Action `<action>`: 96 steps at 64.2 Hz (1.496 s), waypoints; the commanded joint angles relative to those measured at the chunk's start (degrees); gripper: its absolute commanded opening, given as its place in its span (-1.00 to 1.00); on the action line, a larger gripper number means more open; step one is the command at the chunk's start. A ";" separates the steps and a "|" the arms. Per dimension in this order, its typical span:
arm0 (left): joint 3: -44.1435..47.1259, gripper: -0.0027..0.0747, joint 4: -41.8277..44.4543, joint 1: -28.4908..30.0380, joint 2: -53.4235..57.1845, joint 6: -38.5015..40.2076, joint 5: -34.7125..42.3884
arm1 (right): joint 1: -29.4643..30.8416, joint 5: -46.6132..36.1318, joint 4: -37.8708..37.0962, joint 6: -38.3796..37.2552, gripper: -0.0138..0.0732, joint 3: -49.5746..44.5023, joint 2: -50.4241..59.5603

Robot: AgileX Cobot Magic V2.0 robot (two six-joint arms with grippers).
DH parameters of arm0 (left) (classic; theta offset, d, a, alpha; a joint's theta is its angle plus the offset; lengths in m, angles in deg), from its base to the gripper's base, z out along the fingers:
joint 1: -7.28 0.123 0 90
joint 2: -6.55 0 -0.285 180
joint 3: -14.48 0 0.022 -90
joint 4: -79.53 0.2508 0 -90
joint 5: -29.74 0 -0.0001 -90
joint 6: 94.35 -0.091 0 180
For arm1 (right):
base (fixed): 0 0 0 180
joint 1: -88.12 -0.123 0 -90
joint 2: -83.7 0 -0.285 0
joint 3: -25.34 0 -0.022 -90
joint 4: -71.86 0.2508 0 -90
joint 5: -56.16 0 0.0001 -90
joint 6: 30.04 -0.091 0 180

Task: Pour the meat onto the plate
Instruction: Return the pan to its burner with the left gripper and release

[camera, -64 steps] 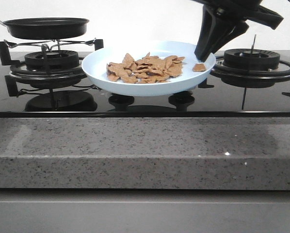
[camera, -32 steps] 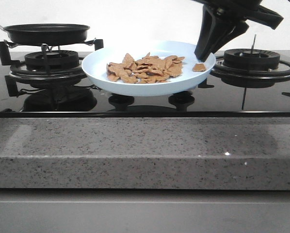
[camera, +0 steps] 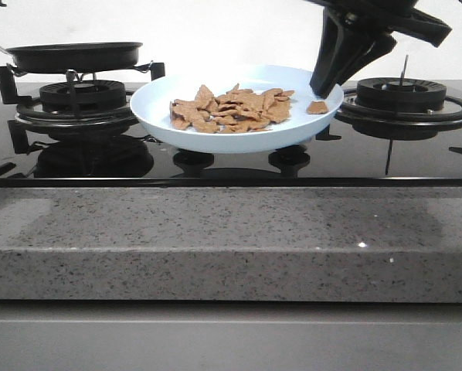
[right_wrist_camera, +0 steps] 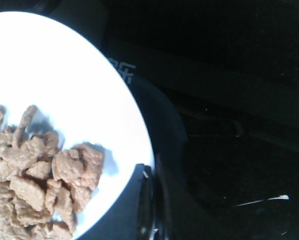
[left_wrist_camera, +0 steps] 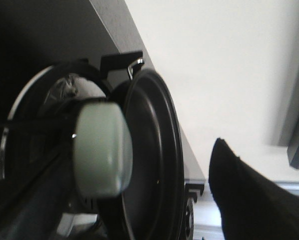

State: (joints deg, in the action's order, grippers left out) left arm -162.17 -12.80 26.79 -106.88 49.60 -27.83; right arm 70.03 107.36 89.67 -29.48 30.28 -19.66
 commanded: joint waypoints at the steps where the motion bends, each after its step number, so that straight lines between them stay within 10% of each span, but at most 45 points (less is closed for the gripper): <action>1: -1.54 0.49 -0.61 0.10 3.10 0.41 -4.20 | 0.12 -2.27 1.05 0.43 -0.84 1.55 3.08; 37: -1.54 0.45 5.70 0.10 3.69 1.83 -12.14 | 0.12 -2.27 1.05 0.43 -0.84 1.55 3.08; 64: -1.54 -0.99 7.25 0.10 7.80 1.83 -13.10 | 0.12 -2.27 1.05 0.43 -0.84 1.55 3.08; 84: -1.54 -0.98 9.63 -1.26 13.83 -1.62 -11.42 | 0.12 -2.27 1.05 0.43 -0.84 1.55 3.08; 96: -1.54 -0.98 24.93 -8.31 22.30 -2.16 0.57 | 0.12 -2.27 1.05 0.43 -0.84 1.55 3.08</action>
State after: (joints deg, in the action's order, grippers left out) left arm -162.17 8.69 22.02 -90.84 47.95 -31.49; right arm 70.03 107.36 89.67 -29.48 30.28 -19.66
